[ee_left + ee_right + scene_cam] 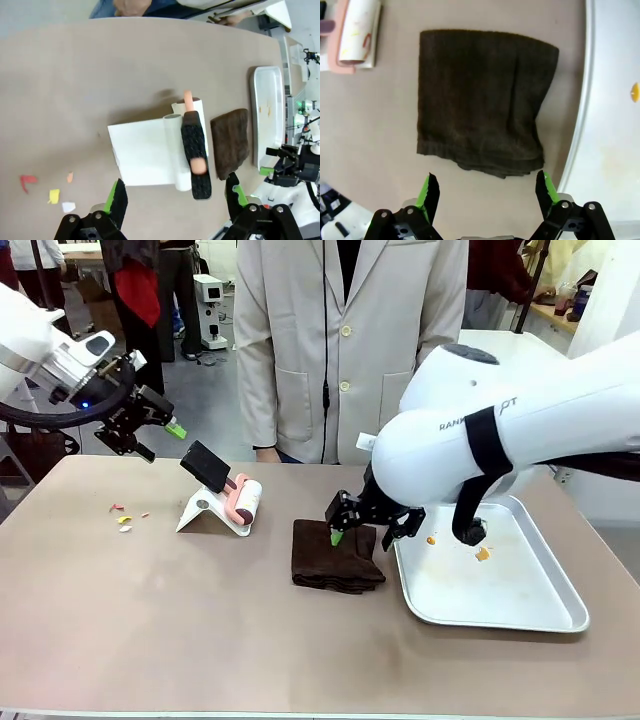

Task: Clean the surface of the table.
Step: Hold the Lint Roller with your left hand and the towel with your right hand.

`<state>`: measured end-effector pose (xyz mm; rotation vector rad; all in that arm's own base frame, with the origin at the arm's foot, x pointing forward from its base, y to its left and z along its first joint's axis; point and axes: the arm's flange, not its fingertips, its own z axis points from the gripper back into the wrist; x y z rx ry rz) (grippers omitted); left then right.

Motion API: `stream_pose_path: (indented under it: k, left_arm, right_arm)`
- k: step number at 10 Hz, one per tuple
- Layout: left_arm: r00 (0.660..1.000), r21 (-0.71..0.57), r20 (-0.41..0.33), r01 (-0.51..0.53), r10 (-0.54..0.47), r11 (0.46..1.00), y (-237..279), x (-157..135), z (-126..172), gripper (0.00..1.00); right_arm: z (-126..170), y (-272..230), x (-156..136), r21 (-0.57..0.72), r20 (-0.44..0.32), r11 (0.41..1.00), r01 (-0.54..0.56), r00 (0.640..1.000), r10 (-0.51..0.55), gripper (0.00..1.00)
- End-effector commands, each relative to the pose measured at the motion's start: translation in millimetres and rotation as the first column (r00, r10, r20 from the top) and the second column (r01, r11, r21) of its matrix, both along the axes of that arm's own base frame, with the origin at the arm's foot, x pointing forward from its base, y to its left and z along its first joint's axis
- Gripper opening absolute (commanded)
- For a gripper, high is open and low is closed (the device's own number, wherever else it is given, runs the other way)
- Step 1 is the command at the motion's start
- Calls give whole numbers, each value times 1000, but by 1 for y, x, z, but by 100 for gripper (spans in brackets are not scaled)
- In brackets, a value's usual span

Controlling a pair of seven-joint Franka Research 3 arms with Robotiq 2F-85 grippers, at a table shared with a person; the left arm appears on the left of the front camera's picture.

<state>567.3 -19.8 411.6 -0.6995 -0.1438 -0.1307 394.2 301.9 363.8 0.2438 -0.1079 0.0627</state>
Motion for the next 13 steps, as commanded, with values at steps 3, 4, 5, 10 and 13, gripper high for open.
stream_pose_path:
  k: [3, 4, 5, 10, 13]
  left_arm:
    - [998, -39, -34, 43, -44, 998, -9, 14, -6, 100]
    - [998, -46, -38, 51, -53, 998, -13, 12, -5, 100]
    - [995, -59, -57, 80, -84, 995, -13, 4, 0, 100]
    - [999, -52, -32, 31, -33, 998, -20, 6, -15, 100]
    - [998, -56, -55, 32, -35, 998, -29, 3, -27, 100]
  right_arm:
    - [-16, 13, 14, 0, 23, 992, 126, 992, -126, 100]
    - [-11, 8, 16, 11, 10, 988, 152, 988, -152, 100]
    - [-16, 4, 6, -1, 3, 998, 58, 998, -58, 100]
    - [-16, -2, 31, -129, 48, 955, 268, 963, -264, 100]
    - [-35, 16, 56, -166, 10, 951, 259, 965, -261, 100]
